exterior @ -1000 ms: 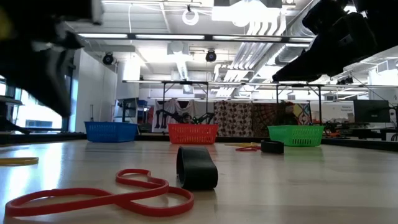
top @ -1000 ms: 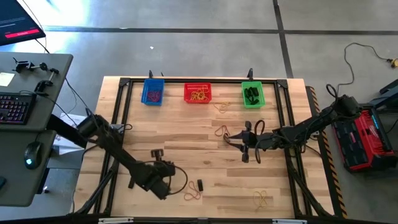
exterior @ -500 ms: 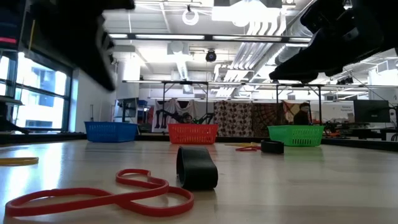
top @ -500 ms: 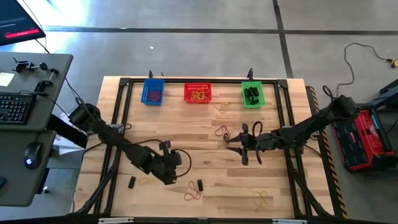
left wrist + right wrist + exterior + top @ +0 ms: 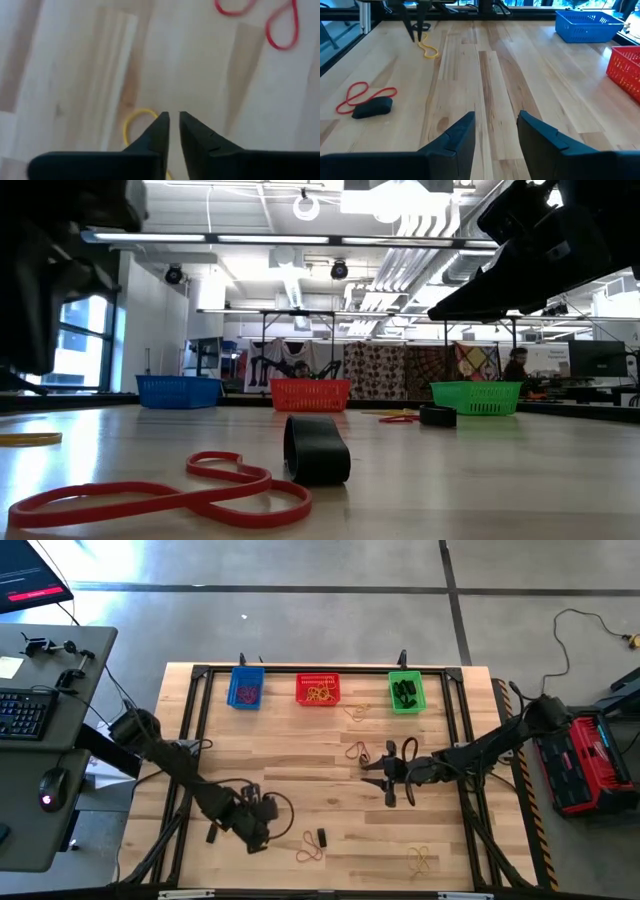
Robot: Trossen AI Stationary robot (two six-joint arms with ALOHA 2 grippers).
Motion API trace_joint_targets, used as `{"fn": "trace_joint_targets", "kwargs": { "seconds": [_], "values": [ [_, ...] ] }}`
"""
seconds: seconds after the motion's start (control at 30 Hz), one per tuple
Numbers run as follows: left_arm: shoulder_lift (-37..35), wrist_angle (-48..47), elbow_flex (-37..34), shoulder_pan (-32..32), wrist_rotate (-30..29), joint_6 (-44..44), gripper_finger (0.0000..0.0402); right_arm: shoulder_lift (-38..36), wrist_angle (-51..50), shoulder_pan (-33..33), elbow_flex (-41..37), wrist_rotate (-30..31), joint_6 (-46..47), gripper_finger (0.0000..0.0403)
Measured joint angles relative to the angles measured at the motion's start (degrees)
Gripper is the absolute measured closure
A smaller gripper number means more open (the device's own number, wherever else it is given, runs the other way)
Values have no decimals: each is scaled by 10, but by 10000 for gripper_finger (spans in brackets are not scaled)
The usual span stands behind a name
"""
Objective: Sort rubber bands into baskets
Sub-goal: Put the yellow rubberband into the orange bin
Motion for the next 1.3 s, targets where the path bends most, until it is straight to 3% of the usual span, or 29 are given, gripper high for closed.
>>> {"fn": "trace_joint_targets", "kwargs": {
  "seconds": [0.27,0.5,1.0,1.13,1.3],
  "values": [
    [0,-74,0,-33,22,-114,277,0,1,0,0,0,0,267],
    [0,-90,0,-44,37,-148,250,0,0,0,0,0,0,266],
    [75,-93,3,-46,50,-128,253,0,-1,0,0,0,0,266],
    [77,-90,2,-46,51,-127,285,0,-1,0,0,0,0,266],
    [78,-78,2,-51,42,-104,360,0,-1,0,0,0,0,266]
  ]
}}
